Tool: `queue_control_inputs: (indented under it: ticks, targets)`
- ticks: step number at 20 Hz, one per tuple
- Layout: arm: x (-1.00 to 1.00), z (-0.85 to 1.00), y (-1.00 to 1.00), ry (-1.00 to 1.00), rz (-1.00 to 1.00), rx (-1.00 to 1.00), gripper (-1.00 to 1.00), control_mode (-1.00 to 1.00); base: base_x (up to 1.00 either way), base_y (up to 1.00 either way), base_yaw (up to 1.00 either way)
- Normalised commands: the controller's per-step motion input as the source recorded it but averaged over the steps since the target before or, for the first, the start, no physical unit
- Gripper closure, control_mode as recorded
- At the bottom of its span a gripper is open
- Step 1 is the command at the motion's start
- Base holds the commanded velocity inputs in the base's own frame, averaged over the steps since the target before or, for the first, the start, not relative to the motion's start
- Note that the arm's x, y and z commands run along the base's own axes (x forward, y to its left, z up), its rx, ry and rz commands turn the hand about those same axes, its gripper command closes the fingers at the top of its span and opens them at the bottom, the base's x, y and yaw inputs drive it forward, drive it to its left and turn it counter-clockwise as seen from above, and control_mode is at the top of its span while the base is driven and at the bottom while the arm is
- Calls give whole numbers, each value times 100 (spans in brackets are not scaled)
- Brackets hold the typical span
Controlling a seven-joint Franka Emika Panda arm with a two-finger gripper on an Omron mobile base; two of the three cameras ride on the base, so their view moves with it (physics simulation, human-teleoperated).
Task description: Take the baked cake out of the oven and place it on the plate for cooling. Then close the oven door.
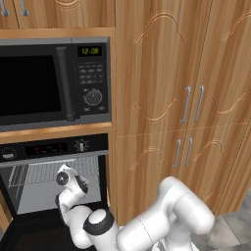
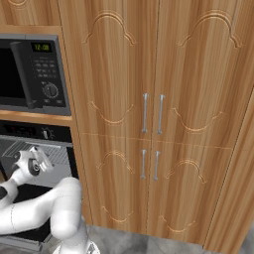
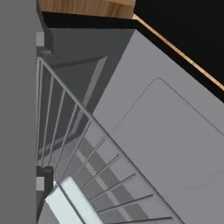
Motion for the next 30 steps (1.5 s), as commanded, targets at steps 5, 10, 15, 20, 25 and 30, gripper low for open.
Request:
queue_control_inputs:
  ticks: [5,10,15,20,25,30]
  targets:
    - [5,-48,37,-7,0,-26,-100,-100,0,0,0]
    - [0,-56,26,-7,0,-26,-100,-100,0,0,0]
    - [3,-40,16,-10,0,-19,-100,-100,0,0,0]
    - [0,-47,1,-14,0,-16,-100,-100,0,0,0]
    - [0,-52,0,-9,0,-14,-100,-100,0,0,0]
    - [-3,-54,2,-9,0,-14,-100,-100,0,0,0]
